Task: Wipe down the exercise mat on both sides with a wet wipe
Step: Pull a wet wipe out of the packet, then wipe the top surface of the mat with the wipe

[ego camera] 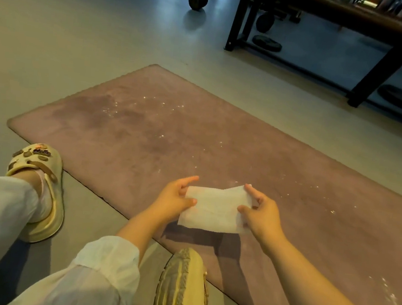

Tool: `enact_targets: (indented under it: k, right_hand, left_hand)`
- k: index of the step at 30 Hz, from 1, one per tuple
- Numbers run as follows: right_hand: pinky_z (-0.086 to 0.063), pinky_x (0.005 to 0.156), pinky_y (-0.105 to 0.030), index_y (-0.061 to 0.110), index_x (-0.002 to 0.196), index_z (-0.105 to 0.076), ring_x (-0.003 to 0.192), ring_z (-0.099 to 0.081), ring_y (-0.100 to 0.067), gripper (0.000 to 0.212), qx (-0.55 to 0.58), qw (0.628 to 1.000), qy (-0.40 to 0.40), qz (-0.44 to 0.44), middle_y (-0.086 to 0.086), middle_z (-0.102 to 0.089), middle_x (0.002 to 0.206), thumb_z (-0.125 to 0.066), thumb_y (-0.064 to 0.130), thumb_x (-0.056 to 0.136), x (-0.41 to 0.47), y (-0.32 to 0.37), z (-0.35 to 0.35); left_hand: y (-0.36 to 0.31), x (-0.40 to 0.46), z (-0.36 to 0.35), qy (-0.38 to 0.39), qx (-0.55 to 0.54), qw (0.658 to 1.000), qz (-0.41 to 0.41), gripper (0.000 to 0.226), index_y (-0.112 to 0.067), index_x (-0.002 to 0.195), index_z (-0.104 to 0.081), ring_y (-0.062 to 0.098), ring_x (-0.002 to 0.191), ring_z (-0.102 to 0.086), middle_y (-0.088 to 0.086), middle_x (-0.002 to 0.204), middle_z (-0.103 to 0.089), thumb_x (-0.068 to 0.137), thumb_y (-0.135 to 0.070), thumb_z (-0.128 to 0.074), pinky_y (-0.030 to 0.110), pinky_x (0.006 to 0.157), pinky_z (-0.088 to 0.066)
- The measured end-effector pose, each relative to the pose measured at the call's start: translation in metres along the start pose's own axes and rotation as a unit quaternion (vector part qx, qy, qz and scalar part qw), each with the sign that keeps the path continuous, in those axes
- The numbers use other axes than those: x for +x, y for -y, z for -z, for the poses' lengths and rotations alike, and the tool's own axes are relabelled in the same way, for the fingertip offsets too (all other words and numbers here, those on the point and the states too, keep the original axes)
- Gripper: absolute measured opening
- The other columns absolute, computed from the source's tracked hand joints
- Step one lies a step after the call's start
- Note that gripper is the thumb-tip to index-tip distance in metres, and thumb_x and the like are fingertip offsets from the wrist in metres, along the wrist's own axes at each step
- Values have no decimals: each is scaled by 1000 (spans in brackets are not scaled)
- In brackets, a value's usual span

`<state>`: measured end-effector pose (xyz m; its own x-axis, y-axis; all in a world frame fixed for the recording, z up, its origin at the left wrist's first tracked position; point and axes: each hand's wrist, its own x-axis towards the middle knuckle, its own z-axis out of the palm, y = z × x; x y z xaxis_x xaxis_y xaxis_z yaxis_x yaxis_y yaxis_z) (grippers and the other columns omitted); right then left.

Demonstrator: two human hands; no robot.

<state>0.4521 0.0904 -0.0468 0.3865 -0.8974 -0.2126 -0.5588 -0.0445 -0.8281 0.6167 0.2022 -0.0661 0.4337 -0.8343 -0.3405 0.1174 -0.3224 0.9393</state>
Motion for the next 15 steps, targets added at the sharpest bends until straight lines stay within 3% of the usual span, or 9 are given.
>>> enact_targets:
  k: [1,3,5,6,8,9,12,14,15]
  right_hand:
    - [-52,88,-45,19,134,-52,111,-55,-26,54,-9,1000,-7,5,-3,-49,139,-61,-2,85,0,-1,0]
    - [-54,77,-34,19,131,-56,94,-56,-20,52,-21,1000,-20,8,-6,-57,129,-66,1,83,0,-2,-2]
    - [-51,73,-27,16,126,-60,88,-57,-18,46,-57,998,-25,12,-7,-61,123,-69,4,83,2,-3,-4]
    - [-50,75,-26,13,123,-62,89,-59,-19,41,-80,996,-25,14,-8,-63,120,-70,6,83,3,-4,-6]
    - [-46,78,-25,7,111,-69,90,-59,-20,28,-126,991,-21,28,-10,-66,111,-70,10,83,4,-5,-10]
    - [-41,73,-22,5,102,-71,88,-57,-20,19,-145,988,-16,42,-10,-66,105,-69,12,84,5,-4,-13]
    - [-30,69,-20,8,79,-67,101,-54,-26,8,-158,985,9,70,-6,-53,102,-68,13,84,8,-1,-24]
    - [-36,80,-25,11,71,-56,114,-51,-25,16,-121,990,25,67,-7,-54,118,-63,11,85,10,2,-34]
    - [-40,80,-29,12,69,-50,110,-52,-26,20,-95,993,25,58,-9,-57,120,-59,9,86,11,3,-39]
  left_hand:
    - [3,3,-1,-33,54,998,-17,54,-18,133,-49,20,111,-56,12,126,-58,86,4,-60,31,87,-49]
    - [10,9,-4,-90,103,990,-41,36,-8,116,-63,20,96,-59,15,112,-65,81,3,-66,29,85,-48]
    - [17,11,-5,-119,160,978,-55,20,-15,94,-68,21,81,-62,8,89,-69,79,-3,-71,29,76,-51]
    - [22,11,-4,-130,193,971,-59,16,-22,82,-66,17,73,-60,0,78,-67,78,-8,-72,23,68,-50]
    - [32,13,0,-151,228,959,-74,26,-31,64,-58,6,59,-52,-12,63,-57,77,-14,-73,8,51,-38]
    - [37,13,4,-158,232,956,-80,30,-32,61,-55,2,57,-49,-14,62,-54,77,-15,-74,8,48,-36]
    - [46,15,14,-180,240,950,-89,21,-27,68,-58,4,64,-47,-12,76,-48,79,-15,-72,9,56,-35]
    - [53,17,25,-176,263,946,-75,12,-18,93,-66,11,78,-51,-4,94,-52,82,-14,-70,10,64,-33]
    - [58,17,33,-161,285,943,-67,25,-14,108,-64,15,87,-54,2,106,-52,84,-14,-68,12,73,-36]
